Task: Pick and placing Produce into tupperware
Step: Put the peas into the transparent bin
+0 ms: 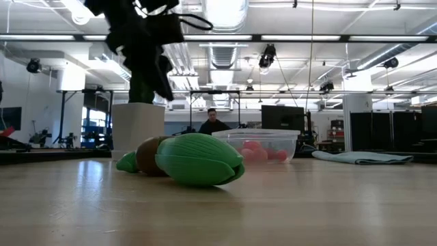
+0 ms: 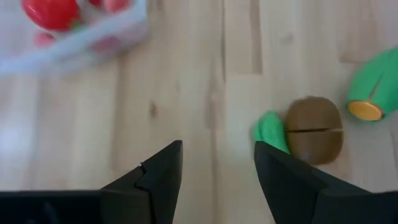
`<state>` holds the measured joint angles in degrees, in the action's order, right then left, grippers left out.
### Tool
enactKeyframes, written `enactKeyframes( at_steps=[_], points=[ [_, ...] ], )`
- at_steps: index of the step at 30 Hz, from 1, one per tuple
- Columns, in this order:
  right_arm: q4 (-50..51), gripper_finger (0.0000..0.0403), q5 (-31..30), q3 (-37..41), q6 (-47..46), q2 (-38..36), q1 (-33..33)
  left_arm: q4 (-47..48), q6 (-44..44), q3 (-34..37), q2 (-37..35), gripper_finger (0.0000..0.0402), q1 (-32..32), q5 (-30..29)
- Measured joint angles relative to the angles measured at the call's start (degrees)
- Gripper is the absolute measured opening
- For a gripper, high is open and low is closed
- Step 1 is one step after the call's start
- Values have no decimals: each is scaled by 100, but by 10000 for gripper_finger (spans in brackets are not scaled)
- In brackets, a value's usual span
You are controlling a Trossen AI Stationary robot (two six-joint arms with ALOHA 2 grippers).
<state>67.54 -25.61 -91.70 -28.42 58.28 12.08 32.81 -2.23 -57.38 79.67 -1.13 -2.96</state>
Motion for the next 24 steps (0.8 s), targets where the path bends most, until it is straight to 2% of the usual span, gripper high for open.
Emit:
enactKeyframes(
  at_steps=[7,14,19,24],
  points=[
    [1,233,-3,0,39,-1,-1,-777,493,860,-88,194,453,39],
    [1,233,-1,0,11,-11,2,-865,520,900,269,194,870,48],
    [-1,233,1,0,-7,-4,2,-997,856,889,558,194,1119,-86],
    [-1,233,2,0,-8,-2,1,-1021,1352,881,904,194,1179,-580]
  ],
)
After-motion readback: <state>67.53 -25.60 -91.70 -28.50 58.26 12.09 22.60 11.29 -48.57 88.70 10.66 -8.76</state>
